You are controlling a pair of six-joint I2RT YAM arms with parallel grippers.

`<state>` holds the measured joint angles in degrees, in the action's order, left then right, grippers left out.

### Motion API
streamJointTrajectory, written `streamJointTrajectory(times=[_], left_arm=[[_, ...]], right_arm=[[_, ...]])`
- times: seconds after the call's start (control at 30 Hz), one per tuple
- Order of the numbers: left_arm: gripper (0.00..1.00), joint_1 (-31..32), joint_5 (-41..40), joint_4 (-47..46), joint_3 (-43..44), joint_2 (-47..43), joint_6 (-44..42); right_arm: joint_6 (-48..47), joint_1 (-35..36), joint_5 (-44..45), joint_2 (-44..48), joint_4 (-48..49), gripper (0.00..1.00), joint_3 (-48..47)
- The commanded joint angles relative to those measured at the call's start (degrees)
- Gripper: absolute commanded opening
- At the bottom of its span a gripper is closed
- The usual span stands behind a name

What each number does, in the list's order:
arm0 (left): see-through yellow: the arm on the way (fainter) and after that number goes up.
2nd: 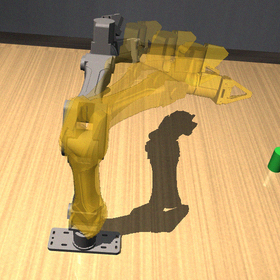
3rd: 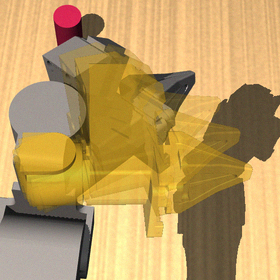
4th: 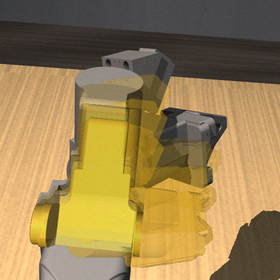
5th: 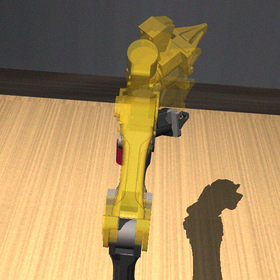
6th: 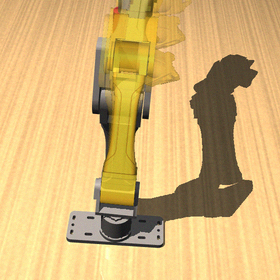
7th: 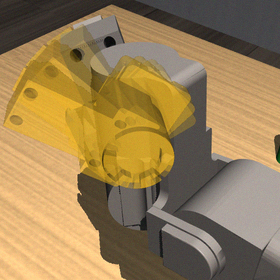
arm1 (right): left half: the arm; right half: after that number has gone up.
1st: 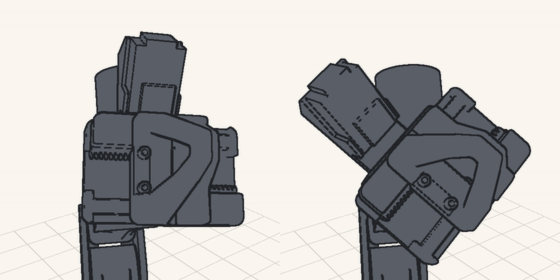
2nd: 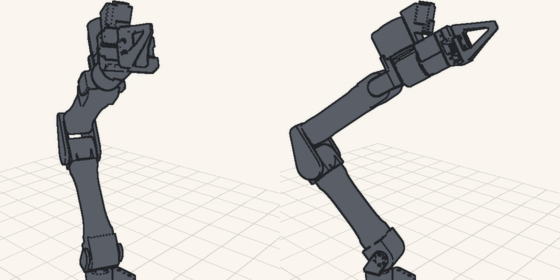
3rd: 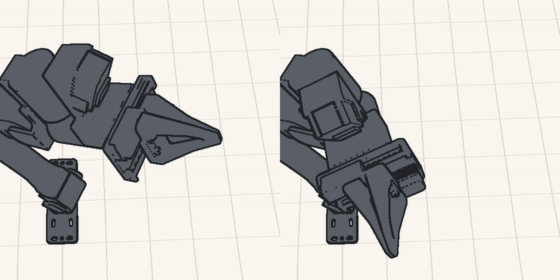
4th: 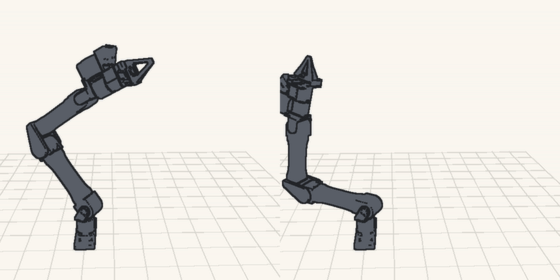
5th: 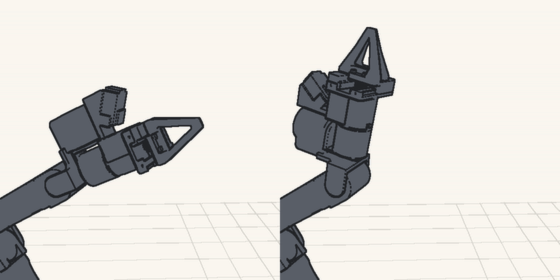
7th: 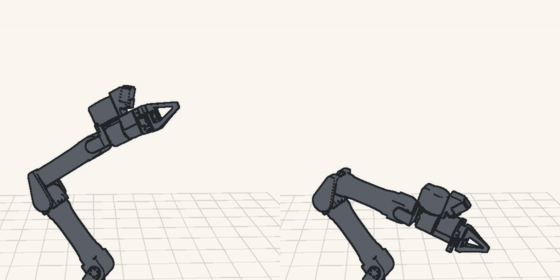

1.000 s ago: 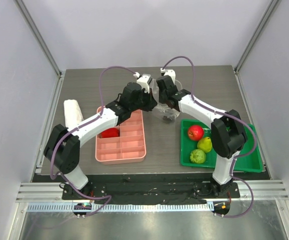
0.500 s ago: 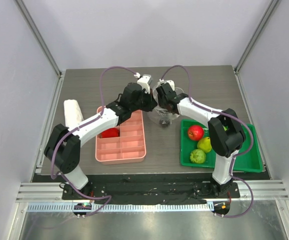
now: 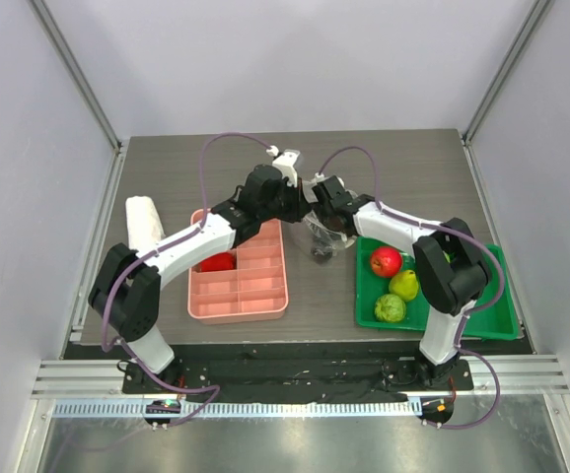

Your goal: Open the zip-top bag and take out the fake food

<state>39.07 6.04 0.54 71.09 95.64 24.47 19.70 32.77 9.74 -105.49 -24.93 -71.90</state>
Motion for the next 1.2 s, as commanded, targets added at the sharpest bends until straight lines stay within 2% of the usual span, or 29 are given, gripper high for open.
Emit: streamJointTrajectory(times=[0.0, 0.13, 0.23, 0.27, 0.33, 0.37, 0.43, 0.47, 0.53, 0.57, 0.63, 0.67, 0.7, 0.77, 0.93, 1.17], left_arm=[[0.0, 0.13, -0.68, -1.33, -0.51, 0.17, -0.21], [0.0, 0.13, -0.59, -1.15, -0.52, 0.87, 0.23], [0.08, 0.04, -1.55, -0.71, -0.25, -0.09, 0.58], [0.21, 0.13, -2.08, -0.71, -0.16, -1.23, 0.58], [0.36, 0.13, -2.7, 0.69, -0.25, -2.9, 0.23], [0.57, 0.13, -2.62, 0.52, -0.51, -4.65, -0.12], [0.74, 0.13, -2.61, -0.27, -2.61, -6.85, -0.47], [0.73, 0.13, -2.53, -2.53, -3.75, -7.82, -0.47], [0.62, 0.13, -1.92, -4.57, -5.6, -10.02, -0.39], [0.43, 0.13, -0.87, -6.49, -7.18, -10.29, -0.3], [0.31, 0.13, 0.8, -8.0, -8.07, -9.16, 0.4], [0.12, 0.13, 1.86, -8.7, -8.07, -8.28, 1.71], [0.05, 0.22, 3.61, -9.58, -8.07, -5.84, 2.59], [0.0, 0.66, 5.11, -11.69, -8.33, -3.27, 4.09], [0.0, 1.36, 4.95, -11.97, -3.78, 8.66, 6.73], [0.0, 1.98, 4.06, -9.77, 3.44, 17.64, 6.47]], right_arm=[[-1.07, 0.8, -4.64, 5.21, 0.14, 0.63, 1.67], [-0.99, 1.15, -0.26, 5.38, 2.95, 0.65, 5.09], [-0.64, 0.54, 2.74, 5.65, 4.53, 0.68, 4.32], [-0.11, -0.07, 2.66, 5.47, 4.62, 0.68, 3.61], [1.38, -3.67, -0.31, 4.6, 4.54, 0.65, 1.34], [3.22, -4.99, -1.2, 4.42, 4.62, 0.61, 0.71], [4.2, -8.76, -3.48, 3.02, 4.89, 0.59, -1.21], [4.55, -9.82, -4.11, 2.58, 4.89, 0.59, -2.1], [4.73, -11.93, -6.38, 1.44, 4.54, 0.58, -4.73], [5.25, -12.55, -7.44, 0.39, 4.54, 0.58, -5.44], [5.69, -13.52, -8.94, -0.5, 4.19, 0.55, -7.28], [5.96, -13.61, -12.51, -1.11, 4.01, 0.53, -7.81], [6.4, -13.61, -13.42, -1.29, 3.92, 0.49, -8.17], [7.19, -13.62, -15.53, -1.29, 3.92, 0.45, -8.52], [7.19, -13.79, -16.42, -1.03, 3.84, 0.4, -8.26], [5.87, -13.7, -16.5, -1.91, 2.78, 0.43, -6.77]])
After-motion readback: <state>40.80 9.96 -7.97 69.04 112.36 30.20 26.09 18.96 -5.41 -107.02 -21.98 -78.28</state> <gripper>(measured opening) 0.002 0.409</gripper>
